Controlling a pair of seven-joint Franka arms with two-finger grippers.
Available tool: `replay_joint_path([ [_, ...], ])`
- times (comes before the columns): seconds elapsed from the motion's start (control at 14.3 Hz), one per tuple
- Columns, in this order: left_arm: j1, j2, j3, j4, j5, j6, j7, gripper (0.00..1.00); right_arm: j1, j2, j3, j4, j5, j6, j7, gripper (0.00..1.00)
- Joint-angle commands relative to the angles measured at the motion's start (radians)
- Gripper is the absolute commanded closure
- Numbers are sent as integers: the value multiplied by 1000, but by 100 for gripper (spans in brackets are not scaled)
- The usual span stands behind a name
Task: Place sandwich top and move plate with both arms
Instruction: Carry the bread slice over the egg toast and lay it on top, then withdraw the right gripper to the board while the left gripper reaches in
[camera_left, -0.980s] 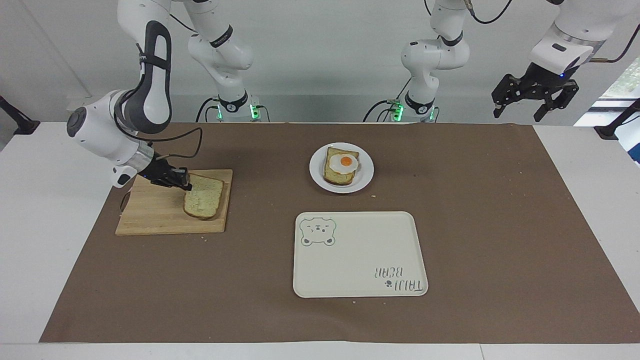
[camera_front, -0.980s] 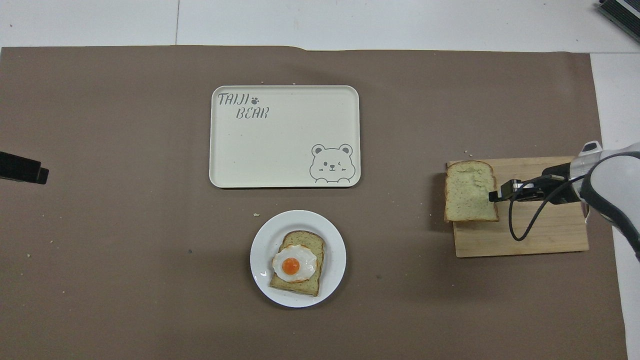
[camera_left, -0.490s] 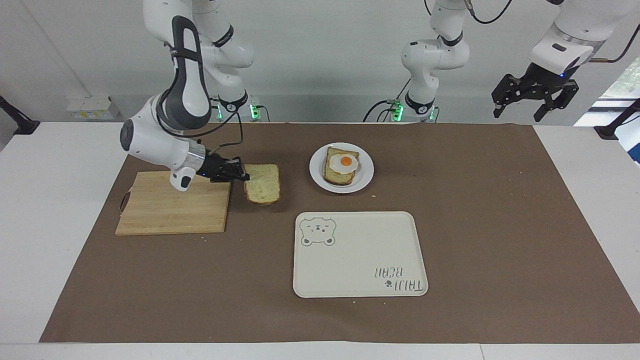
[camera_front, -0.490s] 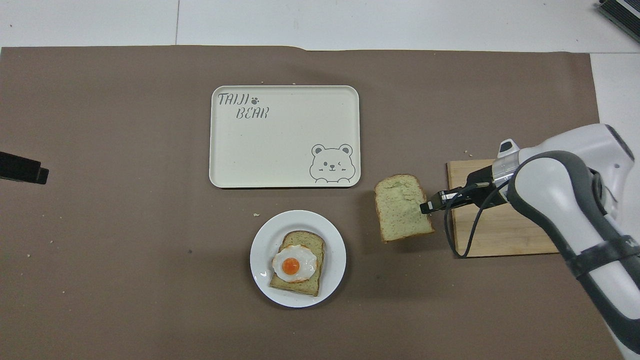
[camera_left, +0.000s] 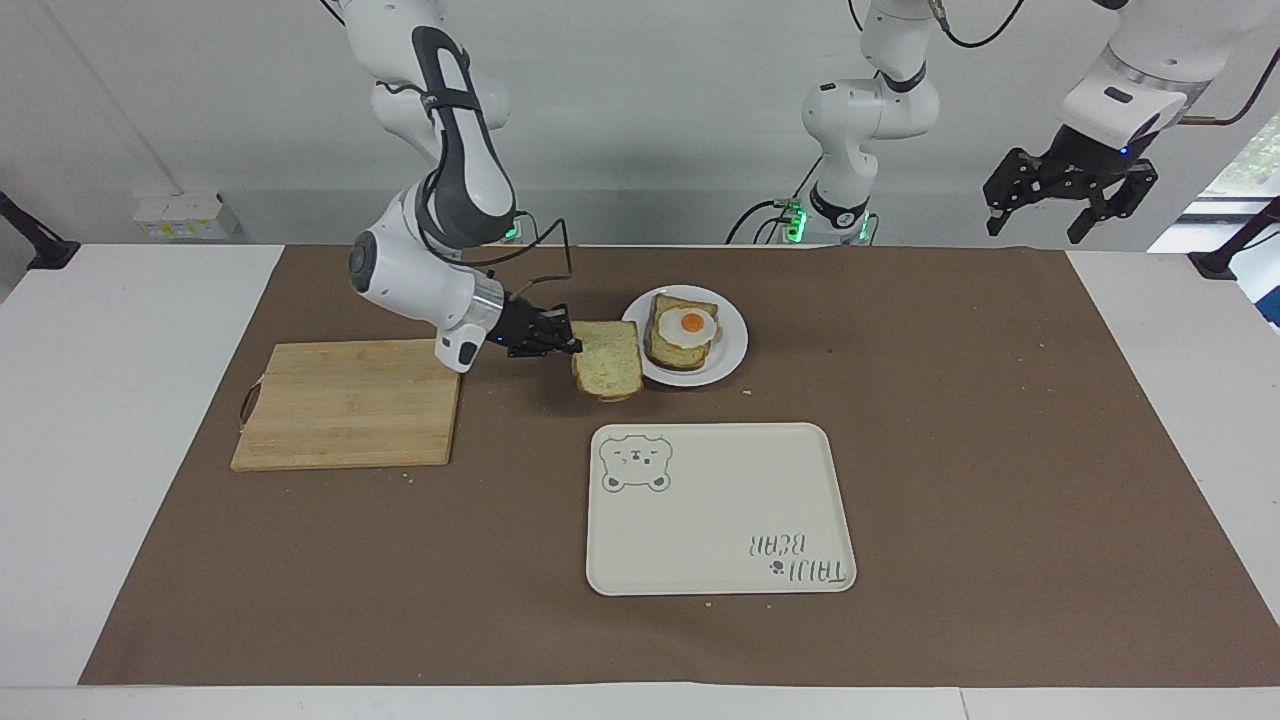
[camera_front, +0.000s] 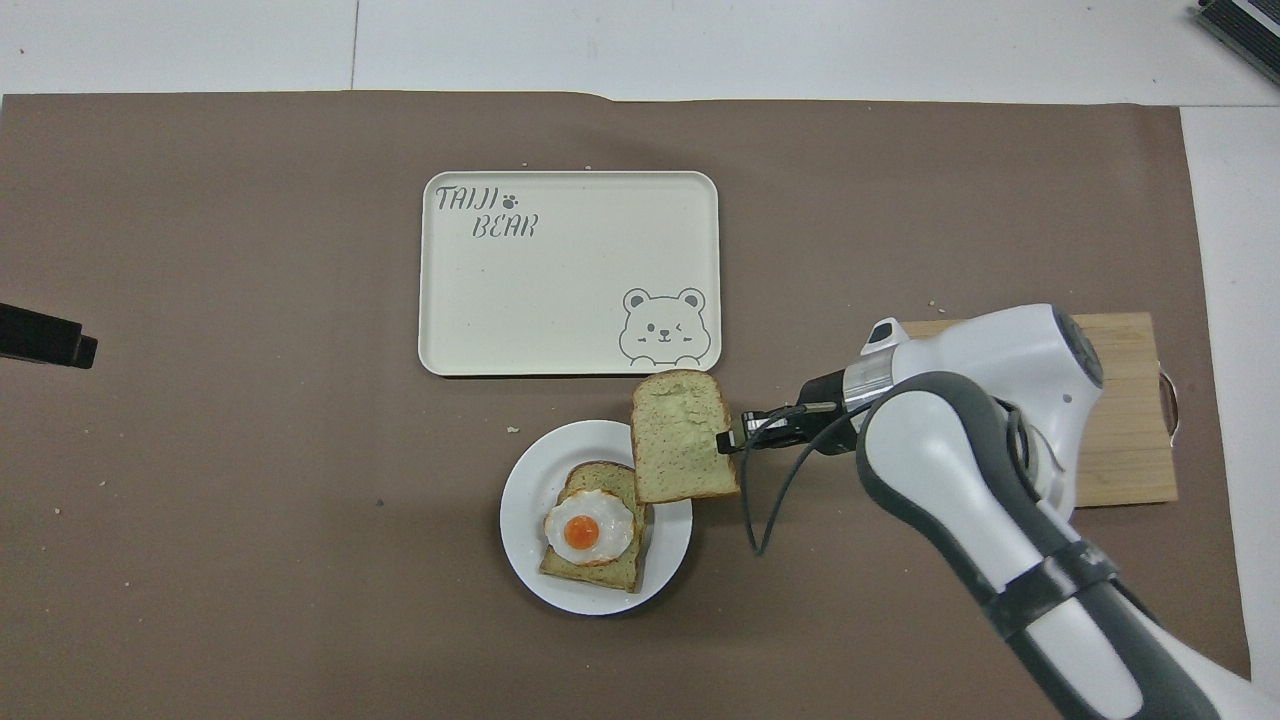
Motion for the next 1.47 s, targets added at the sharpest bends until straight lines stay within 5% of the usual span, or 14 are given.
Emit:
replay_joint_path([
  [0.0,2,-14,-1,-5,9,-12,-9,0,137,-67,-2,-95,55,167,133,100],
  [0.35,2,-14,-1,-6,9,-12,-9,0,293,-39,-2,-155,151,346,226,100],
  [0.63,2,-14,-1,-6,9,-12,-9,0,296,-58,-4,-208,205,346,192,100],
  [0.7,2,-14,-1,-6,9,-12,-7,0,293,-55,-6,-202,207,346,241,19],
  [0.77,2,-14,-1,-6,9,-12,-9,0,293,-65,-7,-199,207,345,267,0],
  [1.05,2,-14,-1,-6,9,-12,-9,0,178,-150,-16,-195,175,178,302,0],
  [1.4,2,-14,-1,-6,9,-12,-9,0,-61,-177,-15,-55,-132,-161,307,0],
])
